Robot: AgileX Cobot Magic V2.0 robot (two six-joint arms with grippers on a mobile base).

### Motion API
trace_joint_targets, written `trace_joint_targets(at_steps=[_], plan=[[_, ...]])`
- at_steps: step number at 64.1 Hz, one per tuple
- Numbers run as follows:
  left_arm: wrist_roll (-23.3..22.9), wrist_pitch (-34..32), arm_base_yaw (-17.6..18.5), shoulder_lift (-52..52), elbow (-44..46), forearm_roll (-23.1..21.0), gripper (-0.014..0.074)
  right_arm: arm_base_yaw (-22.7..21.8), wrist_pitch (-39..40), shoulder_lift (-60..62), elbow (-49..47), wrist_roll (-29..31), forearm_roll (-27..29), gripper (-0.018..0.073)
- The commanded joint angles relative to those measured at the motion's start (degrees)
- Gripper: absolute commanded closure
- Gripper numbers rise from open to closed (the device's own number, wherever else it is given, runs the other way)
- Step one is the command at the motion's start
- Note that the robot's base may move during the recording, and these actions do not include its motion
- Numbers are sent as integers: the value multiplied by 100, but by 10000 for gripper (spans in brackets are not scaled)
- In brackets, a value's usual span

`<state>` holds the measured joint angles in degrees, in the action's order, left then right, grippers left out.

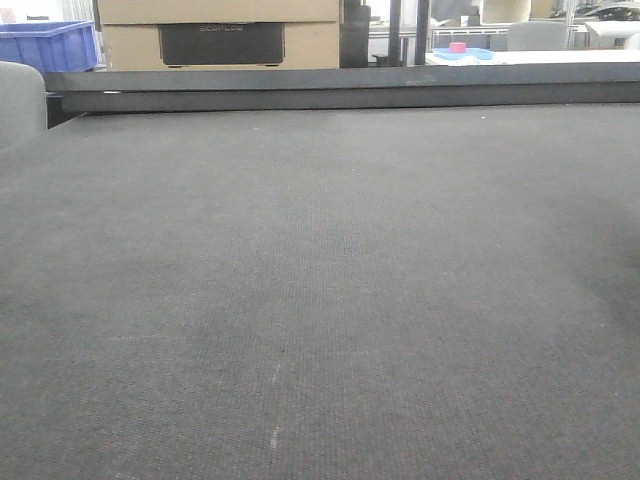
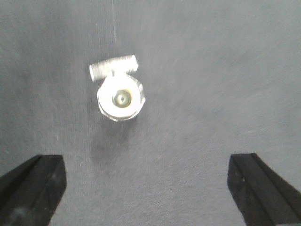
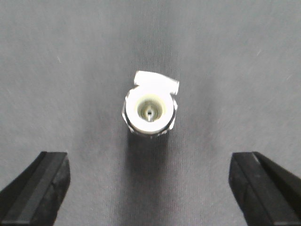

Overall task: Place valve from conveyor to right shelf box
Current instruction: 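Close the left and right grippers around each white valve body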

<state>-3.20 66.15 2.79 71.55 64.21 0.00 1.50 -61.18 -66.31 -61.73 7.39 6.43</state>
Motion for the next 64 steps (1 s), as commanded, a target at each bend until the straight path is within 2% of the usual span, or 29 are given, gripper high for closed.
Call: trace_joint_targets(at_steps=[1, 16, 36, 64], plan=[[-47, -21, 39, 338, 43, 33, -3, -18, -26, -276, -60, 102, -76, -10], [-47, -343, 39, 976, 43, 56, -3, -18, 256, -1060, -60, 102, -76, -10], [-47, -651, 26, 1295, 43, 56, -3, -18, 679, -1776, -60, 102, -76, -10], [-47, -774, 26, 1876, 43, 56, -3, -18, 915, -2236, -60, 102, -76, -10]])
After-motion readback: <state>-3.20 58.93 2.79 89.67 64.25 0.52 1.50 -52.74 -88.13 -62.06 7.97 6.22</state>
